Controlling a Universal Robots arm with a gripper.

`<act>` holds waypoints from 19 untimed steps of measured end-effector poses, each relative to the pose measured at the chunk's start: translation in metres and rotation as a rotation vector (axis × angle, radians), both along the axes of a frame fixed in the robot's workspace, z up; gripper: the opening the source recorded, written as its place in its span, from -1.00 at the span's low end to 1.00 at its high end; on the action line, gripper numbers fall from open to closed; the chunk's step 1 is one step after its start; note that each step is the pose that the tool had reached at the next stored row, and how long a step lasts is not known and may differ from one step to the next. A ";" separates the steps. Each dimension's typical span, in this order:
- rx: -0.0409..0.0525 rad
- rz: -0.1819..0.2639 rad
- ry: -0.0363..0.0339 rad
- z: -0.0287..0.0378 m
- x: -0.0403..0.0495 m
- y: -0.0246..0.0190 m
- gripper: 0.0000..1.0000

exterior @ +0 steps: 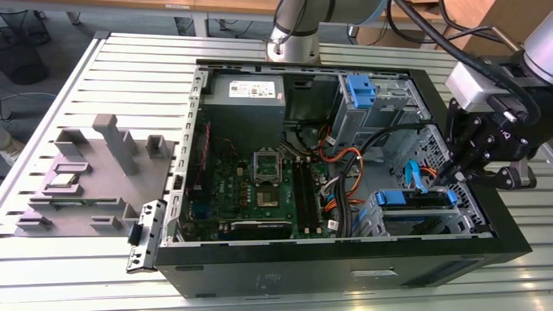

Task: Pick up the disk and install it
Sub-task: 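Insert the second disk wire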

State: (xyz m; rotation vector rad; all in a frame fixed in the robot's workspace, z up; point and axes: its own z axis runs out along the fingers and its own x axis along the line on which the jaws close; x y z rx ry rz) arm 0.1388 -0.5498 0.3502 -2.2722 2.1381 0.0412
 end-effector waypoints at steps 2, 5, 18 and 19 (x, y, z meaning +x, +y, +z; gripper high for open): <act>0.0003 0.000 -0.0133 -0.0003 -0.0026 -0.0008 -0.67; 0.0004 0.000 -0.0323 -0.0007 -0.0065 -0.0021 -0.67; 0.0013 0.000 -0.1167 -0.0038 -0.0250 -0.0087 -0.67; 0.0013 0.000 -0.1225 -0.0038 -0.0264 -0.0090 -0.67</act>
